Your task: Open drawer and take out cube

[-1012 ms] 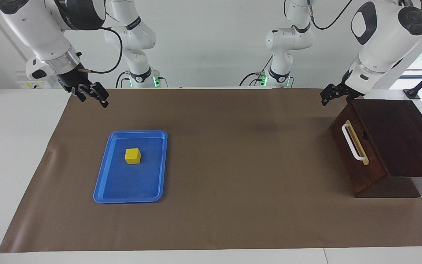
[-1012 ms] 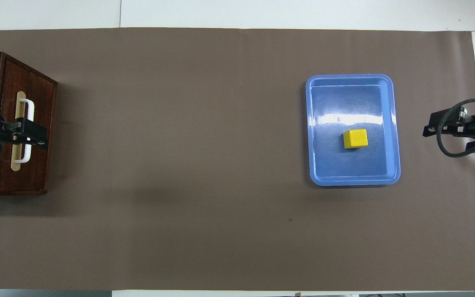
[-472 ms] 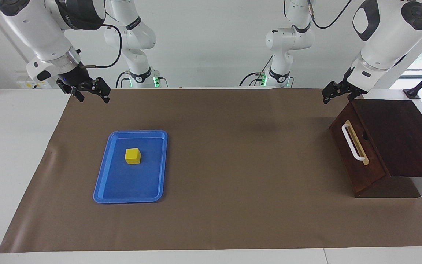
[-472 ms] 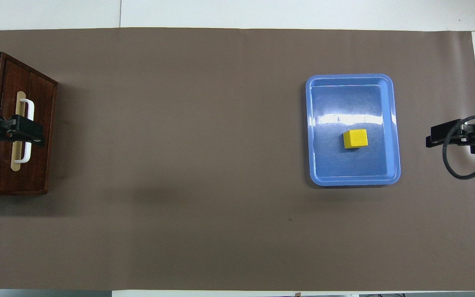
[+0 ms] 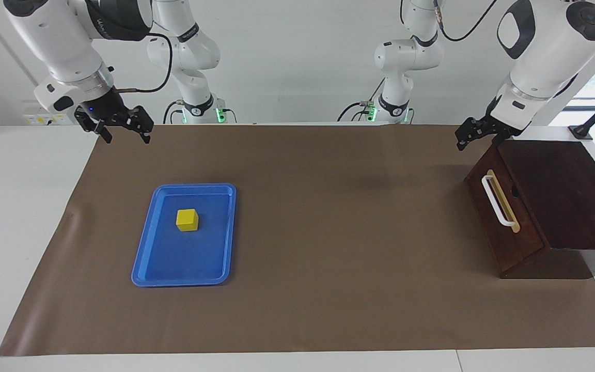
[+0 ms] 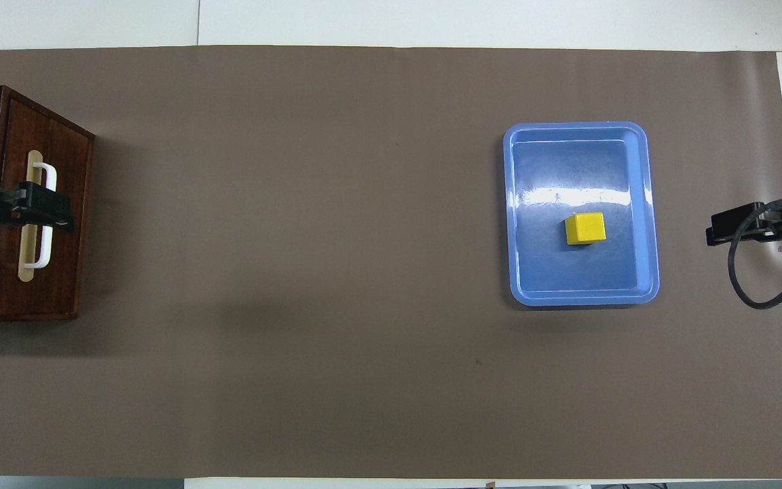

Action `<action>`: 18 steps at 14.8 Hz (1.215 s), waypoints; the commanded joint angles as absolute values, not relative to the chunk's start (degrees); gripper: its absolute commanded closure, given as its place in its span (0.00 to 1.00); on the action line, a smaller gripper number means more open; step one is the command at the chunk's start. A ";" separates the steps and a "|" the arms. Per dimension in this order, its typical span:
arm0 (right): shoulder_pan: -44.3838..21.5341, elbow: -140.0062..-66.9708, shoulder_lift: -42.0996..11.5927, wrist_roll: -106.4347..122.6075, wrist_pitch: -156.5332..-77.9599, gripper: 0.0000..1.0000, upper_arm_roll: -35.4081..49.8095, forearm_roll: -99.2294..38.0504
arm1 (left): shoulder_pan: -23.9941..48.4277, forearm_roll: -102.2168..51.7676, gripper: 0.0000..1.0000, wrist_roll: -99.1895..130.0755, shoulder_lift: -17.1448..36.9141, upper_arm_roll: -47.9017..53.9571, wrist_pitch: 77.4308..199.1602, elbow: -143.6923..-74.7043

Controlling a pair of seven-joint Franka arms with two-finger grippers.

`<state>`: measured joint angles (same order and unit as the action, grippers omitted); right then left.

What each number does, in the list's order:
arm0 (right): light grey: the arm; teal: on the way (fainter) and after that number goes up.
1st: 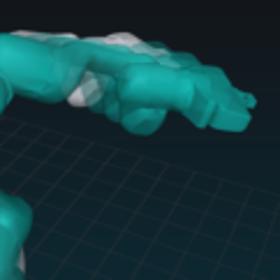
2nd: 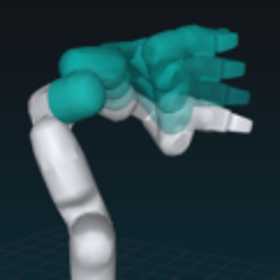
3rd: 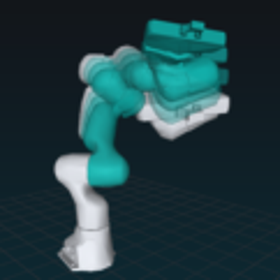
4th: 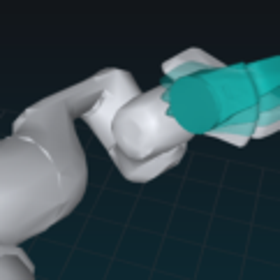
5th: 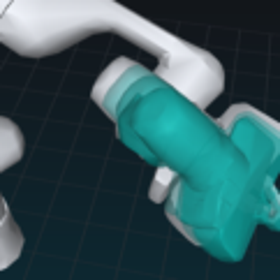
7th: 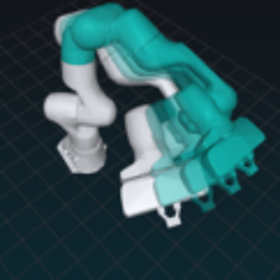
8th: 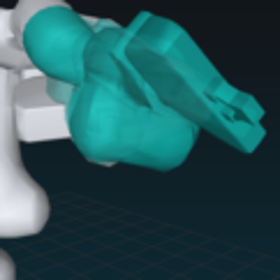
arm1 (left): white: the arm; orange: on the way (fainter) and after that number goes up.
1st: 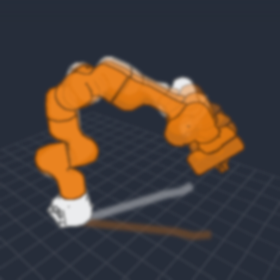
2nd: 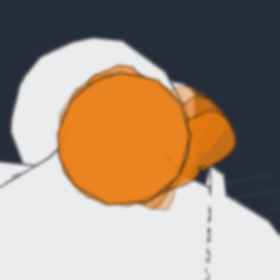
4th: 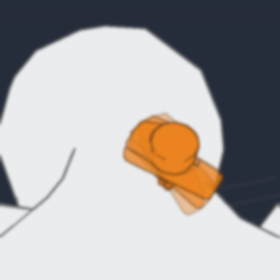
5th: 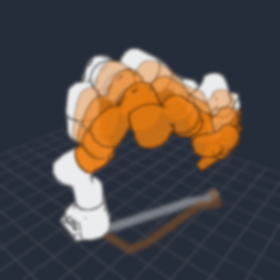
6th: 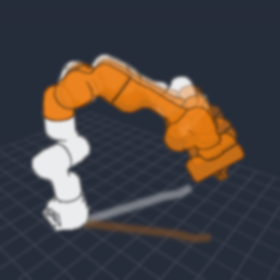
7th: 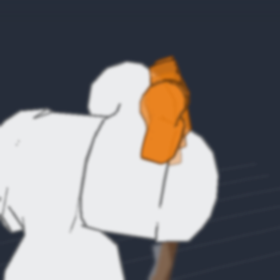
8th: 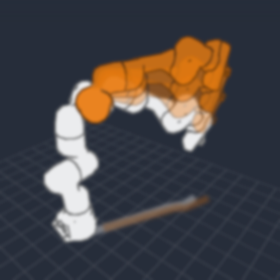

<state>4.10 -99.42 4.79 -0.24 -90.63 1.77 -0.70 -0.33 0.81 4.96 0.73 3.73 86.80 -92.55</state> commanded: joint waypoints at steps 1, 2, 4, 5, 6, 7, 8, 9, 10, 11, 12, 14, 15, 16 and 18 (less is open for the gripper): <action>4.48 -98.88 5.01 0.79 -89.74 0.00 3.16 -0.09 | -0.79 0.35 0.00 4.31 0.97 3.60 87.28 -92.11; 4.48 -98.35 4.75 0.79 -89.65 0.00 3.25 -0.09 | -0.79 0.35 0.00 4.31 0.97 3.52 87.36 -92.02; 4.48 -97.47 4.40 0.97 -89.12 0.00 3.25 0.00 | -1.14 0.35 0.00 4.31 0.79 3.08 87.80 -92.02; 4.48 -97.47 4.39 1.14 -89.12 0.00 3.25 0.17 | -1.93 0.35 0.00 4.39 0.70 3.08 88.06 -92.02; 4.40 -97.47 4.39 1.23 -89.12 0.00 3.34 0.18 | -2.46 0.26 0.00 4.48 0.70 3.08 88.33 -91.93; 4.39 -97.47 4.39 1.23 -89.12 0.00 3.51 0.18 | -2.55 0.26 0.00 4.40 0.62 3.16 88.68 -92.02; 4.13 -97.56 4.39 1.23 -89.12 0.00 3.69 0.18 | -2.55 0.26 0.00 4.48 0.53 3.16 88.59 -92.11; 4.13 -97.56 4.39 1.23 -89.12 0.00 3.69 0.26 | -2.20 0.26 0.00 4.48 0.53 3.08 88.77 -92.11; 4.13 -97.65 4.39 1.32 -89.12 0.00 3.69 0.44 | -2.20 0.26 0.00 4.48 0.53 3.16 88.77 -92.11; 4.13 -97.65 4.48 1.41 -88.95 0.00 3.69 0.53 | -2.02 0.26 0.00 4.48 0.53 3.16 88.60 -92.11; 4.13 -97.65 4.40 1.58 -88.95 0.00 3.69 0.79 | -1.93 0.26 0.00 4.48 0.53 3.16 88.59 -92.11; 4.13 -97.65 4.48 2.46 -89.03 0.00 3.69 0.97 | -1.93 0.26 0.00 4.48 0.53 3.16 88.68 -92.11; 4.13 -97.65 4.48 2.72 -89.03 0.00 3.69 1.05 | -1.85 0.26 0.00 4.48 0.53 3.16 88.68 -92.02; 4.13 -97.65 4.48 2.72 -89.03 0.00 3.69 1.05 | -1.85 0.26 0.00 4.48 0.53 3.16 88.68 -92.11; 4.13 -97.73 4.48 3.42 -88.95 0.00 3.69 1.05 | -1.76 0.26 0.00 4.40 0.53 3.16 88.68 -92.02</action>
